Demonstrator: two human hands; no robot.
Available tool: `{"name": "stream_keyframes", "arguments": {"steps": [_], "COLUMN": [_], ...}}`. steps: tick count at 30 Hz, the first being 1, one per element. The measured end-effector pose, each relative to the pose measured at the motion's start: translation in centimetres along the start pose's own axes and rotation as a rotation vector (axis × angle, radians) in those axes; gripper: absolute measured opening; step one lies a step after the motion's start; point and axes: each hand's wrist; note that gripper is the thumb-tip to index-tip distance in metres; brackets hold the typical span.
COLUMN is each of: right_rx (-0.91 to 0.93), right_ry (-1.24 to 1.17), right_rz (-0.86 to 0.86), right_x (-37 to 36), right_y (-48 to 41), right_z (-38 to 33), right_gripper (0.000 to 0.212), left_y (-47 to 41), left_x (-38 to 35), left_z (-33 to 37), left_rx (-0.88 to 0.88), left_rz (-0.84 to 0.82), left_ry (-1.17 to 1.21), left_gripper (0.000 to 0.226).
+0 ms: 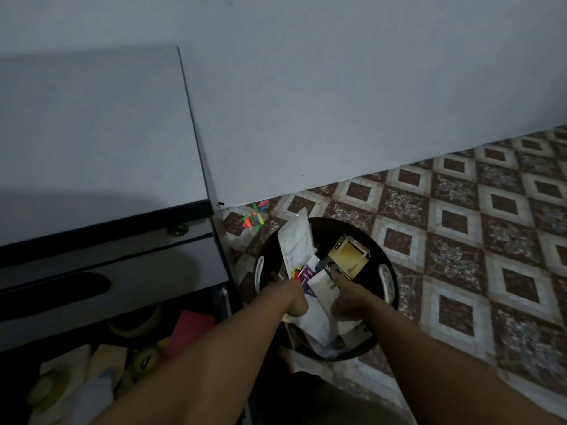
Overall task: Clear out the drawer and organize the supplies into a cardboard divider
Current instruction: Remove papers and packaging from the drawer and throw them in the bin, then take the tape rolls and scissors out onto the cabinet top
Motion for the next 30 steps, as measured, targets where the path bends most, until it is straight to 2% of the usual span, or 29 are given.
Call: {"name": "stream_keyframes", "arguments": {"steps": [4, 7, 10, 15, 21, 24, 30], "right_rx": [0.020, 0.055, 0.078, 0.178, 0.317, 0.373, 0.455], "right_ry": [0.038, 0.065, 0.097, 0.129, 0.156, 0.150, 0.104], "right_rz": [0.015, 0.069, 0.122, 0.252, 0.247, 0.196, 0.113], "right_x": [0.6, 2.0, 3.3, 4.6, 2.5, -0.1, -9.0], "right_y": [-0.3, 2.4, 4.6, 9.0, 14.6, 16.7, 17.3], "right_z": [-0.3, -2.6, -4.5, -8.5, -15.8, -18.8, -21.8], "right_gripper": [0.089, 0.076, 0.059, 0.052, 0.041, 0.025, 0.034], "left_y": [1.8, 4.0, 6.9, 13.6, 20.0, 21.7, 22.9], "left_x": [1.1, 2.1, 2.7, 3.6, 1.8, -0.1, -5.7], "left_z": [0.1, -0.7, -2.2, -6.5, -14.7, -19.5, -28.9], "left_rx": [-0.057, -0.169, -0.200, -0.304, -0.264, -0.211, -0.034], "left_rz": [0.071, 0.156, 0.273, 0.410, 0.473, 0.444, 0.443], "left_ry": [0.063, 0.199, 0.283, 0.464, 0.511, 0.556, 0.660], "left_gripper": [0.033, 0.018, 0.025, 0.022, 0.031, 0.038, 0.039]}}
Point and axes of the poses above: each hand's wrist, its own y-axis away from the middle knuckle, its own x-axis out of the back of the hand, z = x × y, and after that the axes turned 9 degrees about x, right-handed
